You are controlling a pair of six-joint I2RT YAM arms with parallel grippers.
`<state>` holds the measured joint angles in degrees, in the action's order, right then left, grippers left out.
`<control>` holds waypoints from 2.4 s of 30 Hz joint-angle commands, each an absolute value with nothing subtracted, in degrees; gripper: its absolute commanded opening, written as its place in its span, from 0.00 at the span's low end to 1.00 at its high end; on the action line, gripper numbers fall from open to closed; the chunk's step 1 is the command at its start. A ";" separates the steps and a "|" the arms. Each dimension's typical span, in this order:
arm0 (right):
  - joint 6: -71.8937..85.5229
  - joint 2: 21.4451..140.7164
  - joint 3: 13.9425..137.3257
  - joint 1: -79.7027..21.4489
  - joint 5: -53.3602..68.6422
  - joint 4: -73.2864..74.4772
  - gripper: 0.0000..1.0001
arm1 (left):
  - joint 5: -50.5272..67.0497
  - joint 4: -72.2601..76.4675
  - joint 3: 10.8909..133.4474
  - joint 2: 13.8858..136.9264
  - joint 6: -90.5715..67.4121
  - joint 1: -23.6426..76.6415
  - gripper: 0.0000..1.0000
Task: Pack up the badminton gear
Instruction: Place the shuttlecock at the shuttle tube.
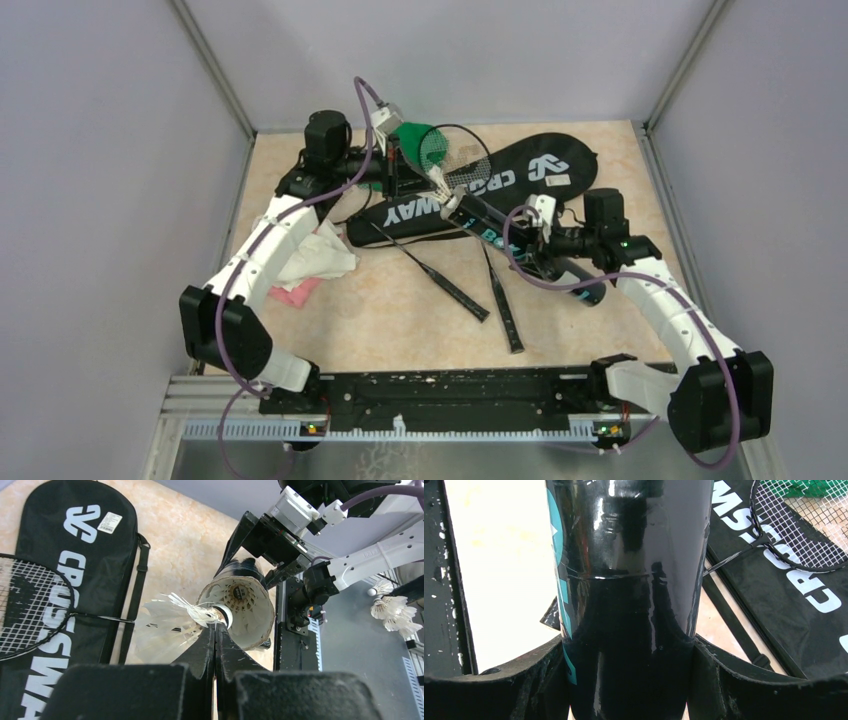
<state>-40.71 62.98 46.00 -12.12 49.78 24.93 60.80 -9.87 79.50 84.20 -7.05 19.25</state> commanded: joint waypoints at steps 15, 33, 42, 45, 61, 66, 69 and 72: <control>-38.17 61.69 45.91 -13.45 51.69 18.20 0.34 | 62.71 -2.17 74.09 79.03 -7.56 24.38 0.00; -37.76 58.51 44.42 -13.45 51.68 17.40 0.33 | 64.22 0.87 72.41 78.19 -7.57 25.97 0.01; -37.27 58.54 44.03 -13.45 52.88 16.91 0.33 | 66.18 3.99 68.23 75.99 -7.50 25.97 0.03; -37.51 59.14 44.03 -13.45 53.00 17.14 0.33 | 66.47 4.88 67.68 75.80 -7.75 26.10 0.04; -39.64 58.28 43.51 -13.47 53.56 18.81 0.34 | 69.22 6.13 71.26 81.67 -10.12 27.90 0.26; -39.55 58.23 43.20 -13.45 53.61 18.64 0.34 | 69.60 5.76 70.10 79.98 -8.26 27.84 0.49; -39.68 58.28 43.24 -13.40 53.49 18.74 0.34 | 69.53 4.56 69.61 78.94 -6.23 27.81 0.59; -39.64 58.27 43.24 -13.45 53.21 18.63 0.34 | 69.14 1.60 70.40 78.36 -3.61 27.68 0.66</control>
